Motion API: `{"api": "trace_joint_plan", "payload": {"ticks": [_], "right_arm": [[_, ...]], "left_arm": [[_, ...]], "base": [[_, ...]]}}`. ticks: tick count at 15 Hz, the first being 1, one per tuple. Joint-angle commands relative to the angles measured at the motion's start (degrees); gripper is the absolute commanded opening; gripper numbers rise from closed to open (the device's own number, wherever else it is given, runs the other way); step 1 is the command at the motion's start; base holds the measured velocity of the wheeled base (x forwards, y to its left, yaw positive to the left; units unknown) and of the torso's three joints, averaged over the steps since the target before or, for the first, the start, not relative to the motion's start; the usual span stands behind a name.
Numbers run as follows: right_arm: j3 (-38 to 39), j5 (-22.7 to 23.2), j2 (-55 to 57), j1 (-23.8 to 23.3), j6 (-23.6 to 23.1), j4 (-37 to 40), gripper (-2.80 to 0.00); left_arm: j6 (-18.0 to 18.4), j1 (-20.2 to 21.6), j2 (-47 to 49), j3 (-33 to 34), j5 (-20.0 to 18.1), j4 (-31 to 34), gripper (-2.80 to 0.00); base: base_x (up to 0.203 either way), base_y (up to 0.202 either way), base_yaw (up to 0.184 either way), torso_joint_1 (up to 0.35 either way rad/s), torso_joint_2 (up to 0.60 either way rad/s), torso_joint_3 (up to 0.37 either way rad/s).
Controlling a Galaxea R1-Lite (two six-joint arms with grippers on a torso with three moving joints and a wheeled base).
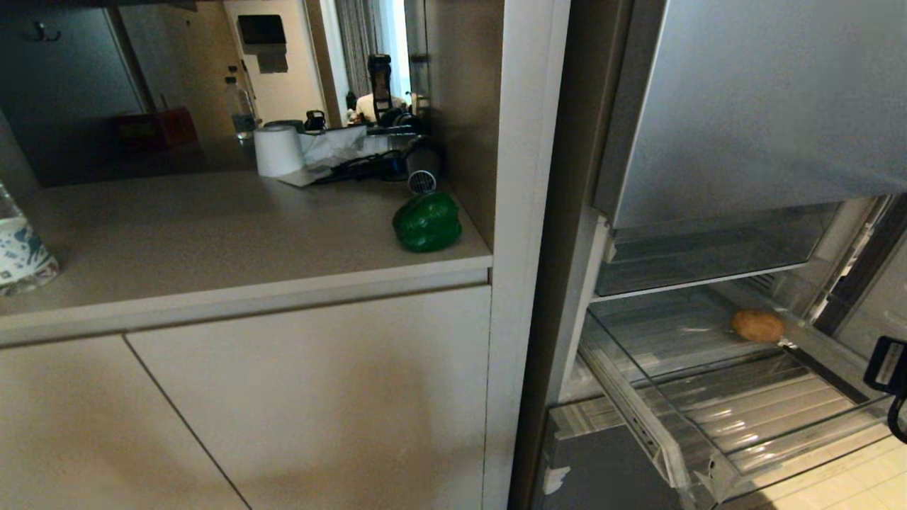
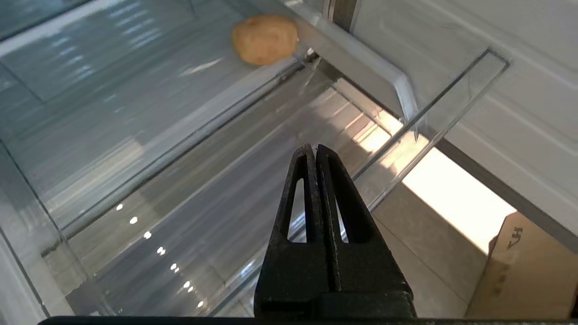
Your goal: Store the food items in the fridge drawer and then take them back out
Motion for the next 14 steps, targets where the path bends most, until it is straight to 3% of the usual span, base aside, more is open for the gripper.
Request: {"api": "trace_joint_plan", "payload": {"ticks": [1,6,10,14], "right_arm": [[0.65,-0.12,0.32,-0.29,0.08,-0.18,-2.80],[4.76,1.58,0.33,-0.12,0.07,-3.90,-2.80],[4.46,1.99,0.53,3.18,-0.35,-4.81,-2.80],[3.75,1.99,0.64,3.56,-0.56,-4.83,-2.80]], "left_arm": [[-0.04,0.00,0.00,0.08,0.02,-0.04,-2.80],[-0.04,0.00,0.00,0.08,0.02,-0.04,-2.80],[-0.04,0.00,0.00,0.08,0.02,-0.04,-2.80],[-0.04,0.00,0.00,0.08,0.02,-0.04,-2.80]], "base": [[0.000,0.000,0.000,0.000,0.00,0.000],[0.000,0.000,0.000,0.000,0.00,0.000],[0.000,0.000,0.000,0.000,0.00,0.000],[0.000,0.000,0.000,0.000,0.00,0.000]]}}
